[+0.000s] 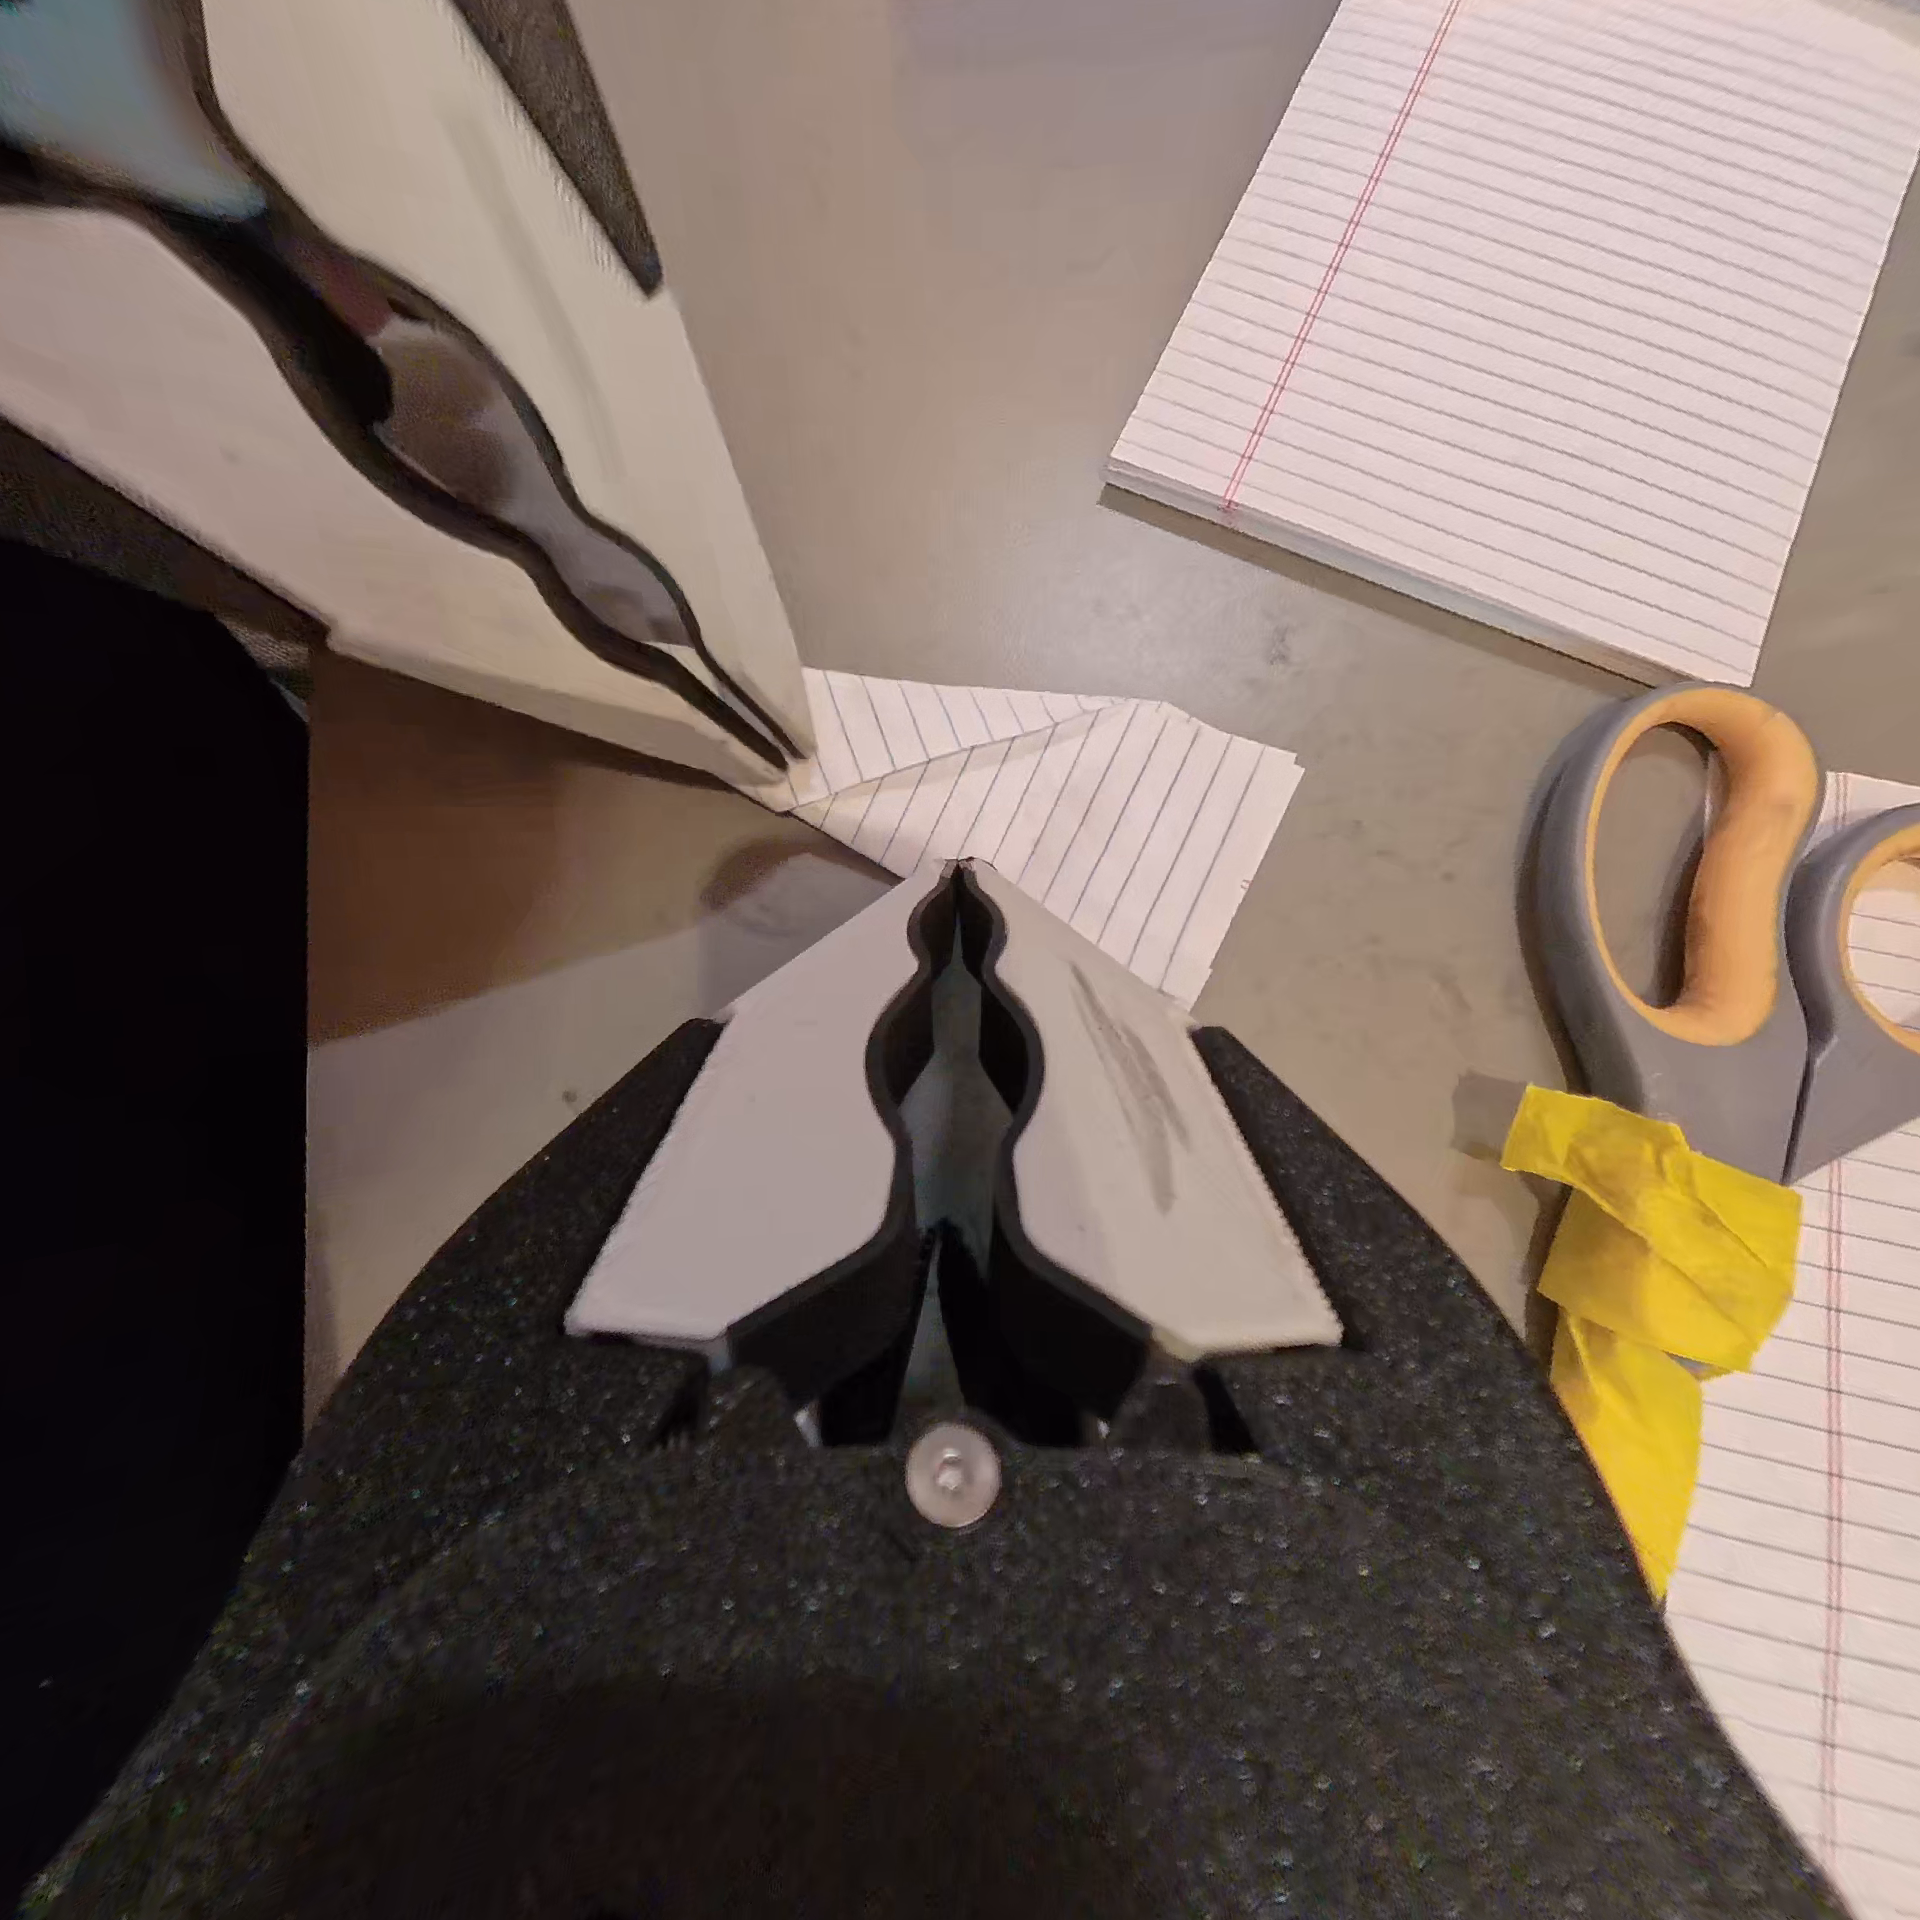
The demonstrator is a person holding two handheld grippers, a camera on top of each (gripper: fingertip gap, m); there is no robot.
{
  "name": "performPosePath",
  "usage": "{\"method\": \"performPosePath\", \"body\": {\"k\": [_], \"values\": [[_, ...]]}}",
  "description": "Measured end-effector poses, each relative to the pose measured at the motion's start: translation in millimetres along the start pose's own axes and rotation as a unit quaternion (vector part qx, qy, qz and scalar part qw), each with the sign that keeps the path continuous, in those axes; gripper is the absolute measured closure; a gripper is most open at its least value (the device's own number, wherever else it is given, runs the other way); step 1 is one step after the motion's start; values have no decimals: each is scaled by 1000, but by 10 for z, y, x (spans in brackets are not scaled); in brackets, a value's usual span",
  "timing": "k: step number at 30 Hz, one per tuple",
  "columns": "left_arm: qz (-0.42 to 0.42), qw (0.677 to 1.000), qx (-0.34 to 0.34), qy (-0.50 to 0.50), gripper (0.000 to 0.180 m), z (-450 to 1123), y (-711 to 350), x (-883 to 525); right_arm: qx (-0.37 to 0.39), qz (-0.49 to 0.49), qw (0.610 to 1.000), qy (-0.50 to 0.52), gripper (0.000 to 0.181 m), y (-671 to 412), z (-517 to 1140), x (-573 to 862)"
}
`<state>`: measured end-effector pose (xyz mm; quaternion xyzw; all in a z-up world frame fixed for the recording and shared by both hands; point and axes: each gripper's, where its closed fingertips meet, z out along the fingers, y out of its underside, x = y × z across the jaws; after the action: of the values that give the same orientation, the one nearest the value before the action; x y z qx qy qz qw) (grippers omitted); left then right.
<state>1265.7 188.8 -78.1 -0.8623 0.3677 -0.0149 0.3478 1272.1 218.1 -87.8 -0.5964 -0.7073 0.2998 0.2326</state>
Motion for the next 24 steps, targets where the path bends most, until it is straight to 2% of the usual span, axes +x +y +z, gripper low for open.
{"method": "performPosePath", "body": {"k": [3, 7, 12, 15, 18, 22, 24], "values": [[-12, 1000, 2, -14, 180, -31, 11, -7, -1, 0, 1000, 0, 181, 2, 1, 1], [16, 999, -26, -11, 180, -23, 176, 66, 1, 1, 1000, 0, 181, 3, 2, 3], [41, 998, -17, -38, 180, -26, 192, 69, 2, 1, 1000, -2, 181, 6, 4, 5], [27, 999, -17, -39, 180, -58, 230, 76, 2, 7, 1000, -6, 181, 4, -2, 11], [15, 999, -12, -41, 180, -60, 232, 78, 30, -14, 999, 6, 181, -98, -70, -16], [11, 999, -17, -42, 180, -60, 231, 78, 56, -52, 996, -38, 181, -270, -86, -333], [7, 999, -15, -40, 180, -60, 231, 78, 34, -67, 996, -40, 181, -218, 30, -405]]}}
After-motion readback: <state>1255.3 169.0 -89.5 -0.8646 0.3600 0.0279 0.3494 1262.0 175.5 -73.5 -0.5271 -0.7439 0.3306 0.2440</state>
